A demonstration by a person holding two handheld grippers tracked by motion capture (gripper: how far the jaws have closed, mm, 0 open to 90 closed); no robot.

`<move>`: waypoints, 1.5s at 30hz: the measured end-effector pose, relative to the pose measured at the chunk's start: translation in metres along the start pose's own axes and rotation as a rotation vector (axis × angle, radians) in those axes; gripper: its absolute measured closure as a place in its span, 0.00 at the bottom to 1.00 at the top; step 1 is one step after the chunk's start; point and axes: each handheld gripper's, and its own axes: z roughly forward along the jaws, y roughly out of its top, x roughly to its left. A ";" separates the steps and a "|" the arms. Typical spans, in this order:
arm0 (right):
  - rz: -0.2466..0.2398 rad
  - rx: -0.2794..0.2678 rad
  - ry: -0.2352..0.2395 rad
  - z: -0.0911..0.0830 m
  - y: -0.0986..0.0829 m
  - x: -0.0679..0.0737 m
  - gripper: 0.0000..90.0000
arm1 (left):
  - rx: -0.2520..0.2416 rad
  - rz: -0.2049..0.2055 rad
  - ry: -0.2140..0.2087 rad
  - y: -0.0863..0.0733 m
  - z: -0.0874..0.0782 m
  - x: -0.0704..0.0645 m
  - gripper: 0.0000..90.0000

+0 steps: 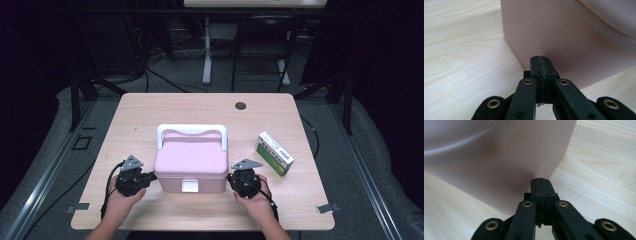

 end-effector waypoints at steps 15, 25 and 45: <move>-0.017 0.014 0.019 -0.023 -0.021 0.011 1.00 | 0.012 0.003 -0.047 -0.015 -0.014 -0.017 1.00; -0.038 0.021 0.018 -0.031 -0.028 0.015 1.00 | 0.026 0.015 -0.058 -0.021 -0.021 -0.026 1.00; -0.009 0.021 0.040 -0.035 -0.033 0.014 1.00 | 0.018 -0.003 -0.085 -0.026 -0.024 -0.026 1.00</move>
